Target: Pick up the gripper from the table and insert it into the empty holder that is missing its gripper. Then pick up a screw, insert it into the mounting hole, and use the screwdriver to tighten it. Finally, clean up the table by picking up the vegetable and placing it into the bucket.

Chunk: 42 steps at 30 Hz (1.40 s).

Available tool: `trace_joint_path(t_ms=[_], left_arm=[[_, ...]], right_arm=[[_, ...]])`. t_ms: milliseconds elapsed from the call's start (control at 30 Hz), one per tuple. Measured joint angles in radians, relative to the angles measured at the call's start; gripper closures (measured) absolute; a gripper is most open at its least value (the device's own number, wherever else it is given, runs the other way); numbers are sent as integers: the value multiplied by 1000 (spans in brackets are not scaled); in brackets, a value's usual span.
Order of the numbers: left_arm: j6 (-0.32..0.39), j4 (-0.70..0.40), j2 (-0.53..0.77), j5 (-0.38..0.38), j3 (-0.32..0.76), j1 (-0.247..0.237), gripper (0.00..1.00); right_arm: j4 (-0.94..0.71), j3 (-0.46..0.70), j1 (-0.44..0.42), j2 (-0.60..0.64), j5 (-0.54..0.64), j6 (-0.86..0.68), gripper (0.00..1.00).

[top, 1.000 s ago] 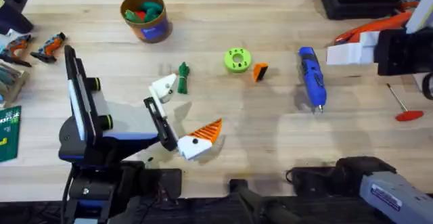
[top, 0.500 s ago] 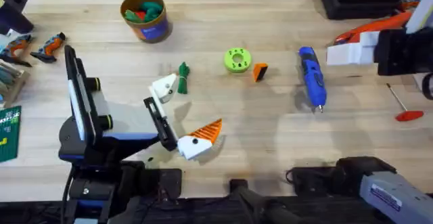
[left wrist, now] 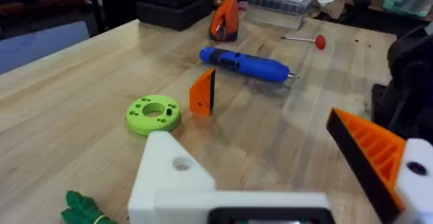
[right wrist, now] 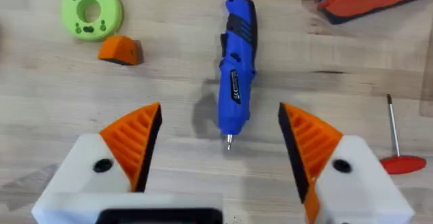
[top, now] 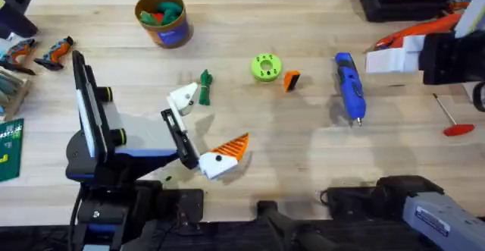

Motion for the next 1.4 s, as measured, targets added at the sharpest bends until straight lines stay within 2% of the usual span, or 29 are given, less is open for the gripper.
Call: trace_joint_path(t_ms=[667, 833, 1100, 1267, 1400], left_arm=[[0, 0, 0, 0, 0, 0, 15], [0, 0, 0, 0, 0, 0, 15], [0, 0, 0, 0, 0, 0, 15], [0, 0, 0, 0, 0, 0, 15], [0, 0, 0, 0, 0, 0, 15]], right_arm=[[-4, 0, 0, 0, 0, -10, 9], [54, 0, 0, 0, 0, -30, 9], [51, 5, 6, 0, 0, -20, 9], [-27, 95, 78, 44, 0, 27, 9], [-90, 210, 178, 142, 21, 86, 11]])
